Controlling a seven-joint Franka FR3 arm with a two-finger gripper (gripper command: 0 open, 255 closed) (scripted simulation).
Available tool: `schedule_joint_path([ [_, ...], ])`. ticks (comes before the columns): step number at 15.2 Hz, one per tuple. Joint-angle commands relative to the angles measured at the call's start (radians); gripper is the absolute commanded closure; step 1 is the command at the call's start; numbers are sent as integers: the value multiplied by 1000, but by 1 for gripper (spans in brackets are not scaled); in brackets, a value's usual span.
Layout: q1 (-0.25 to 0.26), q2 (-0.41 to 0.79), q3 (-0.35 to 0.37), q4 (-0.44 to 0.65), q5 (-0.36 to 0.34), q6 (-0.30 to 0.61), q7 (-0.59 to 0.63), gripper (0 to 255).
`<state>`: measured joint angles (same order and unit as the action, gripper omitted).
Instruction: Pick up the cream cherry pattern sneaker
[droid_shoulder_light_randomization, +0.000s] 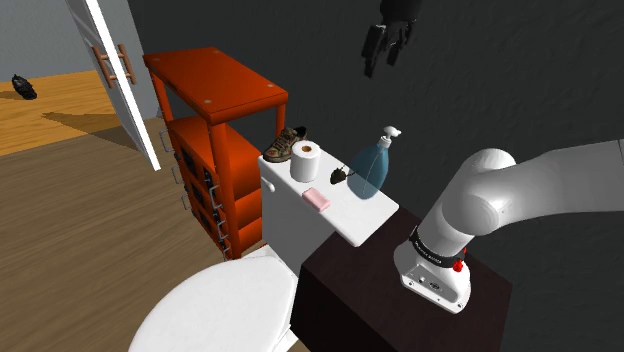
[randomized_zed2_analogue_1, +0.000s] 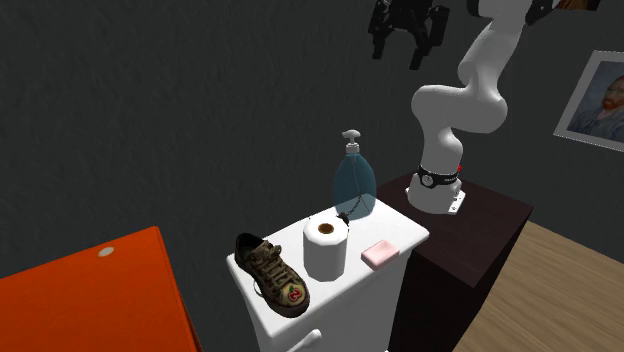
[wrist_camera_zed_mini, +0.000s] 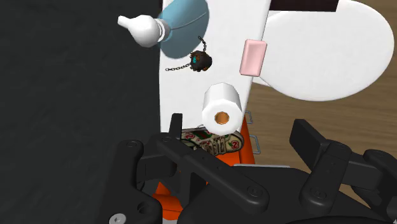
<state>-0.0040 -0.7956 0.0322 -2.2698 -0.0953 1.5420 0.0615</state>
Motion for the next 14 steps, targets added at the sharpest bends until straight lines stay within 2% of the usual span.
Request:
schedule_joint_path([
  [1, 0, 0, 0, 0, 0, 0, 0, 0],
  [8, -9, 187, -28, -37, -3, 209, -4, 0],
  [14, -15, 382, -49, -17, -1, 370, -11, 0],
])
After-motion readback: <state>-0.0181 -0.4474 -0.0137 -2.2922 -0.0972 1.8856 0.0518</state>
